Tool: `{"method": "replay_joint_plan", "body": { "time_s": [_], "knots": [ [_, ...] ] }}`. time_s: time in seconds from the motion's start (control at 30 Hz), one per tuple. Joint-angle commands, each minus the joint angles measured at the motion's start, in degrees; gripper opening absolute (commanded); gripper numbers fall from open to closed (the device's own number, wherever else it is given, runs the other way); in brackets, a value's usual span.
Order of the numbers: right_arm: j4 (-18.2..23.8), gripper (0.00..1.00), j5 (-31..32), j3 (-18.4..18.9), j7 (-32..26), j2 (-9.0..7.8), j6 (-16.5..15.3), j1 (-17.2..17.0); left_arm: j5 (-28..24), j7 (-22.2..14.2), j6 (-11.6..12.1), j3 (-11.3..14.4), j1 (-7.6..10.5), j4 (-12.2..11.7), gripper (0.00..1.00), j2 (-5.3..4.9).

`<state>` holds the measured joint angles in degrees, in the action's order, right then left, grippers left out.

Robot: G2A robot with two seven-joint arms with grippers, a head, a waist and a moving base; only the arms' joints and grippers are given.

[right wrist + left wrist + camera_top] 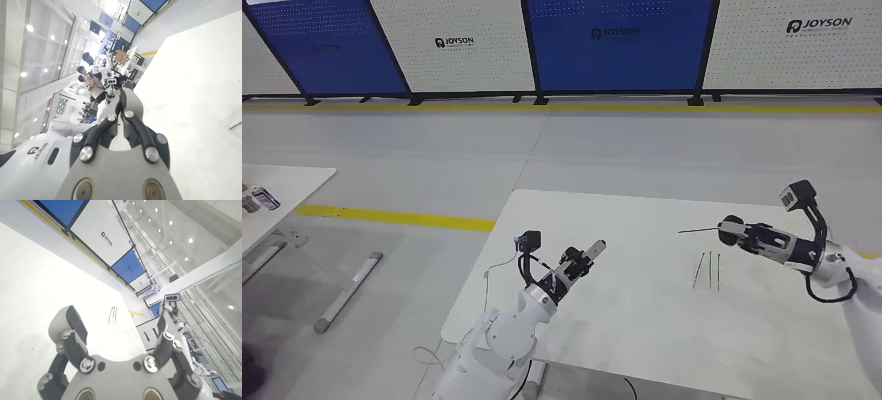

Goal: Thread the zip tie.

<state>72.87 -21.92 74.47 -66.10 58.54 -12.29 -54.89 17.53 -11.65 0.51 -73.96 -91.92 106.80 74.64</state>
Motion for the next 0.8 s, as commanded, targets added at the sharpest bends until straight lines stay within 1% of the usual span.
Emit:
{"method": "replay_joint_plan", "body": {
  "time_s": [0.0,0.33,0.37,0.4,0.47,0.53,0.6,0.63,0.7,0.73,0.77],
  "knots": [
    [0.0,0.0,0.0,0.2,-0.2,-0.04,0.0,-0.1,0.0,0.0,0.0,0.0,0.0,0.0,1.0,0.0],
    [0.0,0.0,0.0,0.2,-0.2,-0.04,0.0,-0.1,0.0,0.0,0.0,0.0,0.0,0.0,1.0,0.0],
    [0.0,0.0,0.0,0.2,-0.2,-0.04,0.0,-0.1,-0.3,-0.1,0.1,0.2,0.16,-0.2,1.0,0.01],
    [0.1,0.0,0.1,0.0,1.1,0.01,0.2,-0.6,-0.6,-0.7,0.3,0.6,0.49,-0.5,1.0,0.01],
    [-0.1,0.0,-0.9,-1.0,3.0,0.32,1.6,-1.2,-2.5,-2.9,0.2,1.6,1.58,-1.4,1.0,0.07],
    [-1.3,0.0,-1.7,-2.5,4.8,0.8,2.1,-1.0,-3.3,-5.2,-0.4,3.1,2.9,-2.7,1.0,0.13],
    [-2.5,0.0,-2.8,-3.8,5.9,1.28,2.1,-0.3,-4.0,-6.8,-1.1,4.3,4.33,-4.1,1.0,0.22],
    [-3.1,0.0,-3.7,-4.8,6.1,1.63,2.0,0.1,-5.3,-9.0,-1.5,5.6,5.27,-5.0,1.0,0.31],
    [-4.1,0.0,-4.5,-6.1,6.1,2.09,1.9,1.0,-7.5,-11.9,-2.0,6.9,6.99,-6.6,1.0,0.45],
    [-4.4,0.0,-4.7,-6.5,6.1,2.22,1.8,1.4,-8.6,-12.0,-1.6,7.4,7.9,-7.1,1.0,0.58],
    [-4.4,0.0,-4.7,-6.5,6.1,2.22,1.8,1.4,-8.6,-12.0,-1.6,7.4,7.9,-7.1,1.0,0.58]
  ]
}}
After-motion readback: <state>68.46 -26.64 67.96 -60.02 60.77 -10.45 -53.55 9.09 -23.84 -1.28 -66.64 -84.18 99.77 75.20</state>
